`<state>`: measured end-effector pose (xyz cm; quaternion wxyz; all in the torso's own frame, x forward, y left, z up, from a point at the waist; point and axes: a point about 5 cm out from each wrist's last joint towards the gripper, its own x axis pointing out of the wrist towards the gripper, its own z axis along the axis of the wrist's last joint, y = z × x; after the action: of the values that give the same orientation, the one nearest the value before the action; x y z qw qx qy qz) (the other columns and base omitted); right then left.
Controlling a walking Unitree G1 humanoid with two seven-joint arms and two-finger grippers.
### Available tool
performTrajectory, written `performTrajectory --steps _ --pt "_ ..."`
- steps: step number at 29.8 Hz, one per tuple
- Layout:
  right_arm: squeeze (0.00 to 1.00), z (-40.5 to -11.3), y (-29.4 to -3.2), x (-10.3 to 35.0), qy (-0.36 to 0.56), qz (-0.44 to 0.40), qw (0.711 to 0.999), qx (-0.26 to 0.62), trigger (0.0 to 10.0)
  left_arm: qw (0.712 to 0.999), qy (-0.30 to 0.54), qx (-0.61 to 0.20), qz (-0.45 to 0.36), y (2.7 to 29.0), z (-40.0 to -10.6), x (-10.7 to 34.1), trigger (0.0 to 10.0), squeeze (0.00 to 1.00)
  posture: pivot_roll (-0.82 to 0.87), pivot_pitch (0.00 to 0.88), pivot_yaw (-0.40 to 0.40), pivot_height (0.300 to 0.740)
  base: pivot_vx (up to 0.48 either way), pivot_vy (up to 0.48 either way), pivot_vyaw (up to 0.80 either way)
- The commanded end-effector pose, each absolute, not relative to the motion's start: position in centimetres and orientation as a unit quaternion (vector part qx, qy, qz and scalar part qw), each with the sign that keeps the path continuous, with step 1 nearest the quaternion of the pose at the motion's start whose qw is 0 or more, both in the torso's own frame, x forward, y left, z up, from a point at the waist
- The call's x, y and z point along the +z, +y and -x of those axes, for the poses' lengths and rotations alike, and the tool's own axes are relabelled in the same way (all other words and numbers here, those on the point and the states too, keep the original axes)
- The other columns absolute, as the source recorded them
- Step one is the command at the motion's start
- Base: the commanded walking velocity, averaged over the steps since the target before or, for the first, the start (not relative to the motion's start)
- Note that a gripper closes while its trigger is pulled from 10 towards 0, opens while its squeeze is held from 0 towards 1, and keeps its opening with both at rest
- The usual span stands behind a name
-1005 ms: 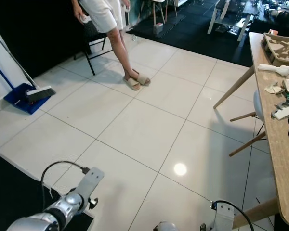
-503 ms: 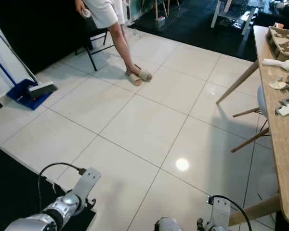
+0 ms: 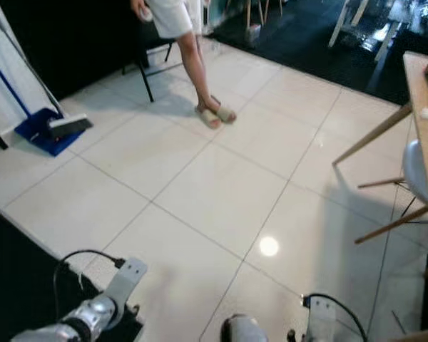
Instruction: Picking trash to rubbish bin
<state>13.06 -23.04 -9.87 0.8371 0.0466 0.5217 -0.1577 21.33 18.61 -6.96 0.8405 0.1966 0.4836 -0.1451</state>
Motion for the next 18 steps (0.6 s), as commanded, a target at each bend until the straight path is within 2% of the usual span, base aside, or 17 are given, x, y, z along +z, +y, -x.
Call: performTrajectory --steps 1,8,18 --pt "0.0 -12.7 -23.2 -10.0 0.53 -0.04 0.833 -0.152 10.0 0.832 0.499 -0.145 -0.194 18.8 -20.2 -7.6 10.0 0.0 0.09 0.076 -0.044 0.74 0.337 0.0 0.0" --pt "0.0 -11.4 -23.8 -10.2 0.548 -0.025 0.824 -0.143 10.0 0.831 0.499 -0.147 -0.196 18.7 -20.1 -7.7 10.0 0.0 0.09 0.065 -0.05 0.74 0.337 0.0 0.0" --pt "0.0 -9.7 -24.6 -10.4 0.563 -0.013 0.814 -0.139 10.0 0.829 0.499 -0.153 -0.201 18.6 -19.9 -7.7 10.0 0.0 0.08 0.04 -0.058 0.74 0.337 0.0 -0.78"
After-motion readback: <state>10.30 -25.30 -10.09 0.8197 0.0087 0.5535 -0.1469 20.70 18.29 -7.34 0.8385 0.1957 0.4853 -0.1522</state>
